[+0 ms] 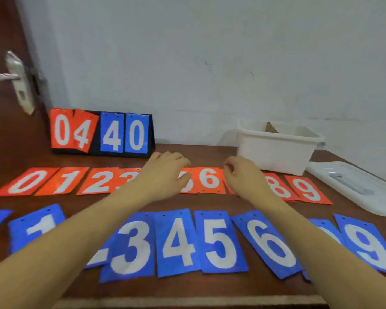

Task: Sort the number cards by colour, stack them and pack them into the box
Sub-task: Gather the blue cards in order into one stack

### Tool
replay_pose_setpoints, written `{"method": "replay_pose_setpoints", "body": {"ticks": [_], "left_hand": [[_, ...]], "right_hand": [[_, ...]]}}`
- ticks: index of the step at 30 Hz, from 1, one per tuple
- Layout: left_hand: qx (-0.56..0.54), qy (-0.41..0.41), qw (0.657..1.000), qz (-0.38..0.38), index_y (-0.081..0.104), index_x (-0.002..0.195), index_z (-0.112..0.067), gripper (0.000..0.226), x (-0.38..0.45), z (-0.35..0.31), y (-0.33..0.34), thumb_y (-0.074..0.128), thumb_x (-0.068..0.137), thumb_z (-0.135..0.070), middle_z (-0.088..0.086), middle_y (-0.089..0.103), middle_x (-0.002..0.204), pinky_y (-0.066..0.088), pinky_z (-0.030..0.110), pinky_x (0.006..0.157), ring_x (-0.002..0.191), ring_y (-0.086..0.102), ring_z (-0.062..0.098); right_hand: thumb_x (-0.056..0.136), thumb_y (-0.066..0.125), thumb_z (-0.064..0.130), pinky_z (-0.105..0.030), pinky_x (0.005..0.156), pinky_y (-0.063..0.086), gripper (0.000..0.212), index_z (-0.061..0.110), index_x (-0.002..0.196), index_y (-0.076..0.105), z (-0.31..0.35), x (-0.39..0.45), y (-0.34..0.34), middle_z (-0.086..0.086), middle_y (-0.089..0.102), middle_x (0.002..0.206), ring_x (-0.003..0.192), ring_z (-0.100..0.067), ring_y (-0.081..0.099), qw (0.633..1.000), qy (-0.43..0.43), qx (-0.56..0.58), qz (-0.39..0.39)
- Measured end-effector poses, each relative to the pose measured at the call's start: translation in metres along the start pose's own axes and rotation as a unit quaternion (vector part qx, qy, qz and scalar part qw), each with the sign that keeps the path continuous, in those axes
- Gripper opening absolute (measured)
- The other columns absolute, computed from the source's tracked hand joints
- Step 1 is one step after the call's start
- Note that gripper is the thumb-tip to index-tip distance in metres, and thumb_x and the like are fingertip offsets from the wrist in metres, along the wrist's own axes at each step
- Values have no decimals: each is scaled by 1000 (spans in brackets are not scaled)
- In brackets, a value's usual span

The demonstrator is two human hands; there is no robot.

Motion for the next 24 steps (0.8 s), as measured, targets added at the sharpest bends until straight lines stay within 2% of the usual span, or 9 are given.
{"method": "replay_pose_setpoints", "body": {"ticks": [4,8,11,13,17,20,24], "left_hand": [[24,-100,995,-13,52,125,-25,35,-96,60,-31,42,94,-38,-4,53,128,29,34,98,119,47,19],[35,-227,973,13,57,118,-24,42,-191,131,-48,36,88,-45,0,56,122,32,37,96,120,48,23],[35,-337,941,19,57,118,-23,32,-255,188,-56,41,93,-35,0,53,126,32,39,97,120,45,25],[47,-397,916,36,53,123,-21,33,-285,222,-54,42,94,-33,4,50,130,33,40,98,120,45,28],[45,-464,881,83,44,130,-14,51,-312,271,-40,41,92,-48,12,45,131,33,43,100,122,42,34],[13,-468,873,134,43,126,-10,61,-312,287,-29,42,88,-58,14,45,131,33,42,100,122,40,34],[-43,-481,859,172,42,124,-8,73,-308,294,-33,59,77,-61,15,40,132,38,36,96,120,41,30]], "right_hand": [[91,45,22,-39,78,48,21,10,92,63,110,-26,31,-9,62,95,90,-29,58,990,-110,68,47],[91,46,24,-41,78,50,23,12,93,66,225,-57,74,-8,66,95,89,-29,61,961,-213,118,131],[93,46,27,-39,90,47,28,15,110,66,301,-76,110,-7,65,114,106,-28,59,939,-261,118,190],[94,44,30,-39,101,40,33,20,120,61,340,-85,131,-3,60,129,119,-25,53,931,-277,111,210],[97,37,40,-44,106,24,38,24,126,55,381,-92,174,-2,55,133,125,-22,48,927,-292,15,235],[97,32,46,-50,110,13,45,28,137,44,383,-96,194,2,42,145,134,-18,37,925,-273,-17,266],[97,32,47,-48,112,8,46,31,139,41,383,-96,189,6,37,149,137,-15,33,926,-265,-11,267]]}}
Point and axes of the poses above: each hand's wrist, its own x-axis towards the middle knuckle, its own y-axis out of the palm, z = x × y, the point moved 7 cm from there along x, towards the middle knuckle
